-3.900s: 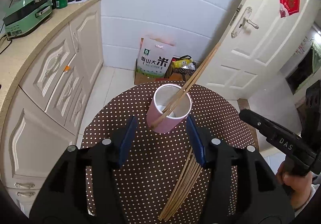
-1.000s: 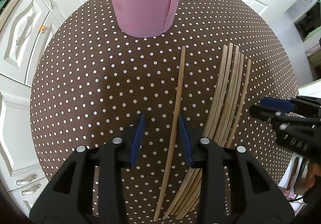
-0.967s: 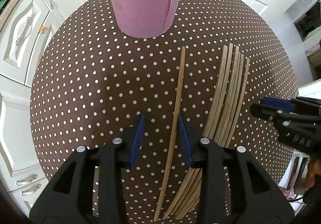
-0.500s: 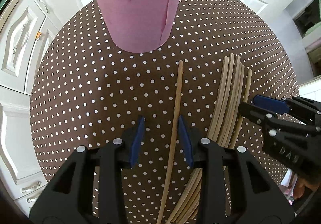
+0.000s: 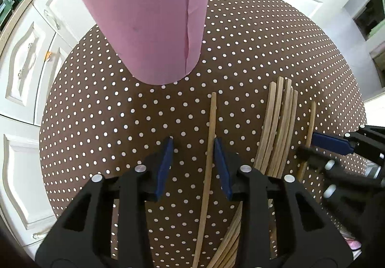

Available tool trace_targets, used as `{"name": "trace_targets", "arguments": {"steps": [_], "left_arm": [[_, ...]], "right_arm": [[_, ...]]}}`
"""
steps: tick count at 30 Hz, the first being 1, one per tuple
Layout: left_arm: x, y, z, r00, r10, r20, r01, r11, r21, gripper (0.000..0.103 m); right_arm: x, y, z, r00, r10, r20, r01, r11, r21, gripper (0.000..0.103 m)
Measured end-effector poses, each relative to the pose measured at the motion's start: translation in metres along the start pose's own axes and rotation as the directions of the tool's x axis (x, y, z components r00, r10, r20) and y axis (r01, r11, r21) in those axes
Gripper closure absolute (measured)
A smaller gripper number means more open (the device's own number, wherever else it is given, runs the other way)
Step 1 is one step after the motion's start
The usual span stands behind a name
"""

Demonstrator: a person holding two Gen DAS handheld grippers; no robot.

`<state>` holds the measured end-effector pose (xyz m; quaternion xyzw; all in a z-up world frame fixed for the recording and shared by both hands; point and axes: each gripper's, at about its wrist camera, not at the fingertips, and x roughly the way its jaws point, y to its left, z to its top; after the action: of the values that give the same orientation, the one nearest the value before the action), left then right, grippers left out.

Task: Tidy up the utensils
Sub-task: 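Close the left tool on a wooden chopstick while the right tool grasps another chopstick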

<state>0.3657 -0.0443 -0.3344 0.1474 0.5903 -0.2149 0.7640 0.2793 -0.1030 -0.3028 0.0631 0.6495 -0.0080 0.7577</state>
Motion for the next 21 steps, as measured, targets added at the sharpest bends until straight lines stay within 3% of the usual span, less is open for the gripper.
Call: {"name": "trace_targets", "arguments": {"steps": [4,9,15,21], "left_arm": [[0.0,0.001,0.005,1.0,-0.014,-0.001,0.014,1.0,-0.014,0.082],[0.001,0.008,0.005,0.999,-0.049,-0.016,0.048,0.998,-0.045,0.096],[-0.007,0.017,-0.012,0.994,-0.102,-0.026,0.099,0.992,-0.081,0.098],[-0.032,0.023,-0.028,0.988,-0.15,0.022,0.151,0.982,-0.114,0.098]], "right_arm": [[0.004,-0.026,0.007,0.993,0.115,-0.022,-0.112,0.988,0.106,0.095],[0.004,-0.029,0.018,0.993,0.113,-0.019,-0.11,0.987,0.119,0.096],[0.011,-0.035,0.04,0.994,0.11,-0.019,-0.107,0.988,0.107,0.098],[-0.02,-0.048,0.033,0.982,0.183,0.04,-0.187,0.974,0.131,0.099]]}}
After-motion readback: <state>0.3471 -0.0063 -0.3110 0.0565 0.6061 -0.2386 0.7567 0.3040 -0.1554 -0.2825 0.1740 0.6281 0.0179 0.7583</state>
